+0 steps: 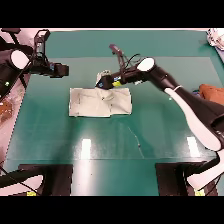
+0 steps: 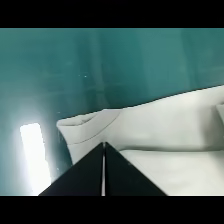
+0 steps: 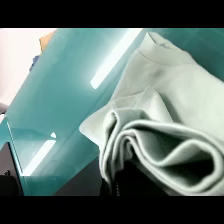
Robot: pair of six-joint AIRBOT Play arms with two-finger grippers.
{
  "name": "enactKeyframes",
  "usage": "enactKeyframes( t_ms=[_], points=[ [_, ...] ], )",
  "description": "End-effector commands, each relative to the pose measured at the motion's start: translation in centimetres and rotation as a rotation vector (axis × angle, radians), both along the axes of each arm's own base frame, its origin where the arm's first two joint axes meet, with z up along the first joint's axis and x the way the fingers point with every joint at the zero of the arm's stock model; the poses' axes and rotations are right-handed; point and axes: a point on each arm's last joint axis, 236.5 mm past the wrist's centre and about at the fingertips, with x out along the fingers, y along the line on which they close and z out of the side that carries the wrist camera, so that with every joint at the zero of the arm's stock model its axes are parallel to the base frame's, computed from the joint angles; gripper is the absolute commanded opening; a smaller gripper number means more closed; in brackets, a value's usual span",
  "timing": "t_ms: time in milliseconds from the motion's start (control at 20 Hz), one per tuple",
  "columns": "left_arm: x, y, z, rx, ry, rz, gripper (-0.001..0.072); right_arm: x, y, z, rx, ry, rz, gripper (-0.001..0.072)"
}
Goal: Fold the shirts.
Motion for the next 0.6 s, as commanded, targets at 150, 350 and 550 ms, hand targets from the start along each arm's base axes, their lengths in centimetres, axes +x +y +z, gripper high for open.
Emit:
enactKeyframes(
  t_ms=[150,350,550],
  points=[
    [-0.3,0.5,0.8,0.006,-0.014,0.004,0.0023,-0.7,3.3,-5.0,-0.035,0.055,-0.019,0.0017],
    [-0.3,0.5,0.8,0.006,-0.013,0.004,0.0023,0.3,3.8,-4.5,-0.006,0.038,-0.069,0.0017],
    [-0.4,0.5,0.7,0.006,-0.005,0.002,0.0023,0.4,4.3,-3.4,0.051,0.075,-0.089,0.0251]
  ],
)
